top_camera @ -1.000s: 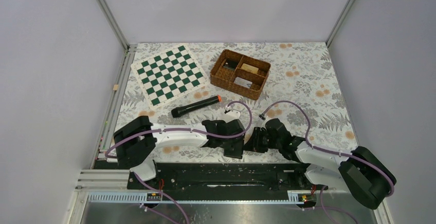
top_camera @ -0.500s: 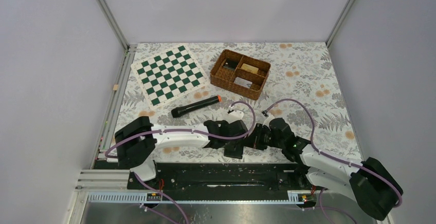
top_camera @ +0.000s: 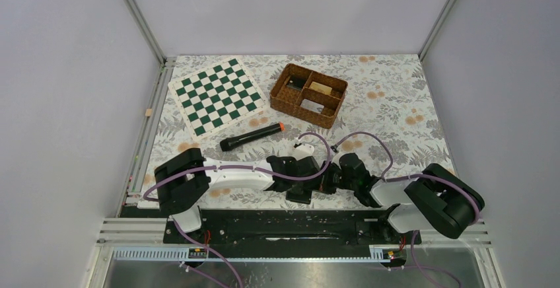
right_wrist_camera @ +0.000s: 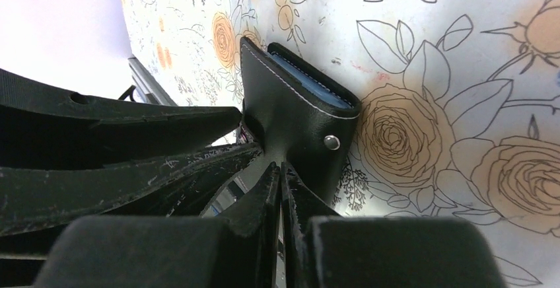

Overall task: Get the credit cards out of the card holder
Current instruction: Open the card holder at the center of the board.

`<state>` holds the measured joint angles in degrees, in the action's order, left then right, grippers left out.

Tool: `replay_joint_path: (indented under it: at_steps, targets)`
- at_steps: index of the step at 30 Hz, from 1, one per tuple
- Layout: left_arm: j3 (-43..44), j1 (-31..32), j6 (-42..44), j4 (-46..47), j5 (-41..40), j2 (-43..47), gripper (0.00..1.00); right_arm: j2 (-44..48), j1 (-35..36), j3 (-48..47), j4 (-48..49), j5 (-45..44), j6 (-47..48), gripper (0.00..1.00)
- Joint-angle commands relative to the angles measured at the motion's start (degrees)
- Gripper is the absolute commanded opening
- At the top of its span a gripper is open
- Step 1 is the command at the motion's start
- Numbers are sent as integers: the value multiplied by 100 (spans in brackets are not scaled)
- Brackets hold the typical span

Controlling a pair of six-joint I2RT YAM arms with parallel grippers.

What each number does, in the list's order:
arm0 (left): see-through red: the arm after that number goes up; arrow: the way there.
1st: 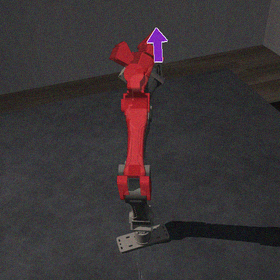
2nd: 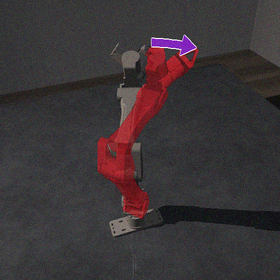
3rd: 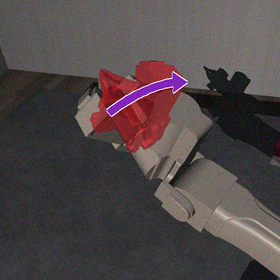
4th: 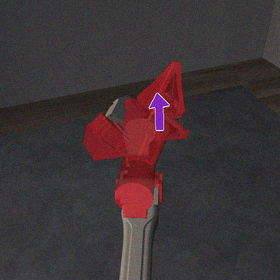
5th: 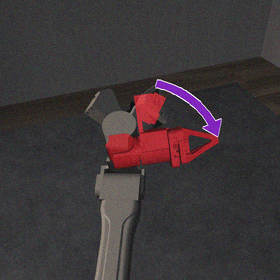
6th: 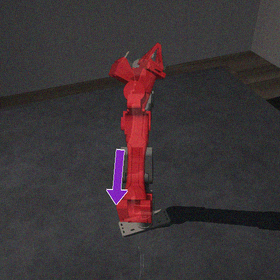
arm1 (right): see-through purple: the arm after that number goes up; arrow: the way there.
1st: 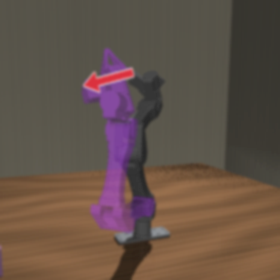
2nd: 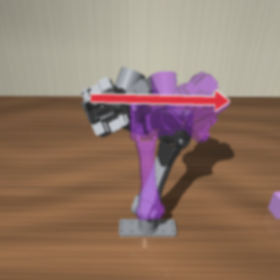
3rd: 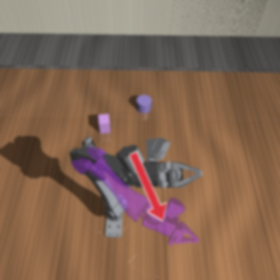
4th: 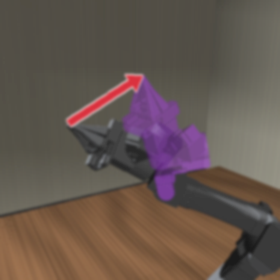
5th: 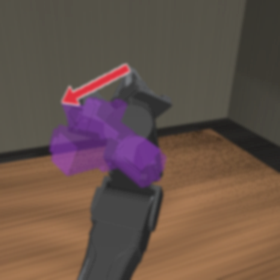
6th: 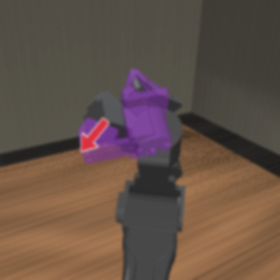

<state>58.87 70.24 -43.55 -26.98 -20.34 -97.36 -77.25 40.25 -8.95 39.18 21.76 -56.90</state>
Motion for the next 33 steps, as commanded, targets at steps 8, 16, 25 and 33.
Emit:
replay_joint_path:
  at_steps: [8, 16, 25, 33]
  targets:
    - [63, 16, -70, -68, -223, 61, 8, -636, -4, 192, 679, -22, -124, 8]
    - [-2, 3, -126, -84, -89, 591, 0, -799, -64, 214, 670, -32, -95, 8]
    - [-146, -176, -92, -63, 159, 979, 0, -757, -140, 279, 538, -57, -17, 8]
    - [-118, -111, 19, 141, 216, 766, 36, -618, -132, 253, 577, 13, -49, 8]
